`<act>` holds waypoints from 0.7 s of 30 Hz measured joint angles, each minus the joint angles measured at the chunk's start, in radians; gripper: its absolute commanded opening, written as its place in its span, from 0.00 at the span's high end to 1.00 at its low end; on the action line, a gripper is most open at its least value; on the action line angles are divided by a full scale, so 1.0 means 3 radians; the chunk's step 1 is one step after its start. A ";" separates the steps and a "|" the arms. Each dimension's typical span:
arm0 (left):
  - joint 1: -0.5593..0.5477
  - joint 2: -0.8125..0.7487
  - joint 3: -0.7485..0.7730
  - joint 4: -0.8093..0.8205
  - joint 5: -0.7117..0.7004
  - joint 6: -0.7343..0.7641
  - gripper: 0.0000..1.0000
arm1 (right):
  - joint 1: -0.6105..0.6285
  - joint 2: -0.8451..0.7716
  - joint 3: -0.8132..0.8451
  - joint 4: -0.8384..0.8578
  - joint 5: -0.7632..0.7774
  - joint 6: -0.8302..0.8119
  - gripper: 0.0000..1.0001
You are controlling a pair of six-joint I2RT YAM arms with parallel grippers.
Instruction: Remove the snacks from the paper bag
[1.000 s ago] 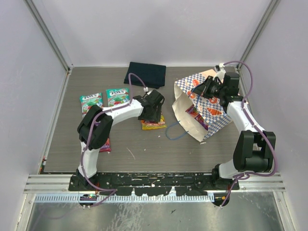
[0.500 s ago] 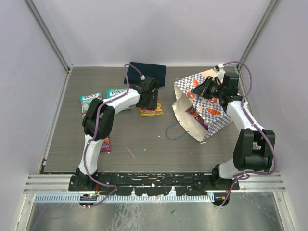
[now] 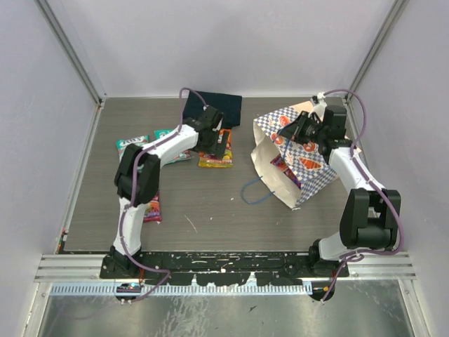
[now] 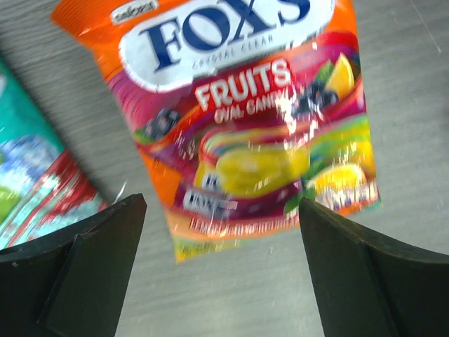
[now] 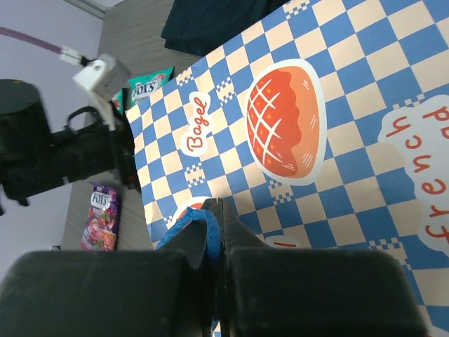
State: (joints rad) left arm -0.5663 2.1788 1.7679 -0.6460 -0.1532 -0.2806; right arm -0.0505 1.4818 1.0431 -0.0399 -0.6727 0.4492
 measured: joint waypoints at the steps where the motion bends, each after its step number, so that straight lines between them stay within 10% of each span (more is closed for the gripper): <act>1: 0.0000 -0.0080 -0.0048 -0.0023 0.0000 0.0033 0.07 | 0.0025 0.0000 0.0000 0.0003 0.0033 -0.0001 0.99; 21: 0.0434 -0.2747 -0.1647 -0.0006 0.0064 -0.0062 0.01 | 0.2767 -0.0399 -0.0254 -0.0045 0.1195 0.0045 0.99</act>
State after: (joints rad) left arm -0.4362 1.3548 1.2739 -0.6479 -0.1341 -0.2993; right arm 0.7795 1.3621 0.9668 -0.0532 -0.3141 0.4625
